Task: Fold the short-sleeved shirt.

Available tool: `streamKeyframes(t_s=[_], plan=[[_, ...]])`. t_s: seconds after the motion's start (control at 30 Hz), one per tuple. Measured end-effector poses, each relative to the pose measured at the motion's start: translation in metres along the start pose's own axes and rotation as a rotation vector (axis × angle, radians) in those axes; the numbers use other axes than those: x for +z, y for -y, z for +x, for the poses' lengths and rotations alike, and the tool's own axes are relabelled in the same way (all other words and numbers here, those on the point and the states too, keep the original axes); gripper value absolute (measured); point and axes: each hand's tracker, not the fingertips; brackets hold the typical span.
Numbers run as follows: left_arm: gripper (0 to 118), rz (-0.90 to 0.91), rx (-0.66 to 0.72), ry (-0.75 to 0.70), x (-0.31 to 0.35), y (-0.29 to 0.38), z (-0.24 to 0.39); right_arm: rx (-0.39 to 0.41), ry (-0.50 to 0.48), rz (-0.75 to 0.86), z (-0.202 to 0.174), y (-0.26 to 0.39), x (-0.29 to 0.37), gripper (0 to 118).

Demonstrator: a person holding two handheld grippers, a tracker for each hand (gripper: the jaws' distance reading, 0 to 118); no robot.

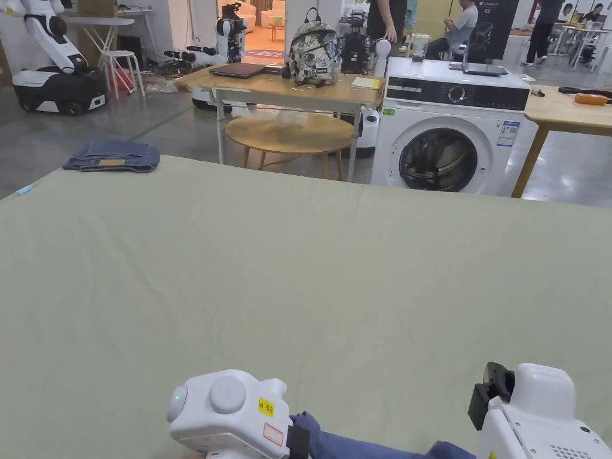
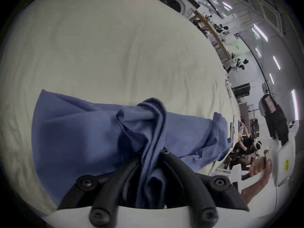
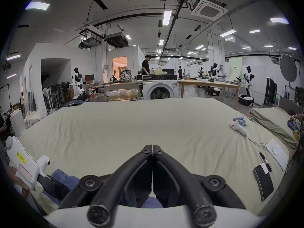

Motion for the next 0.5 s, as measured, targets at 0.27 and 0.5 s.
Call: streamKeyframes(t_s=[0.27,0.5], plan=[[44,-0.013,-0.030,0.087,0.023,0.003,0.017,0.007,-0.007,-0.002,0.000,0.000,0.002,0],[41,-0.003,-0.058,0.231,0.057,0.006,0.033,-0.003,-0.006,-0.006,0.002,0.001,0.004,0]])
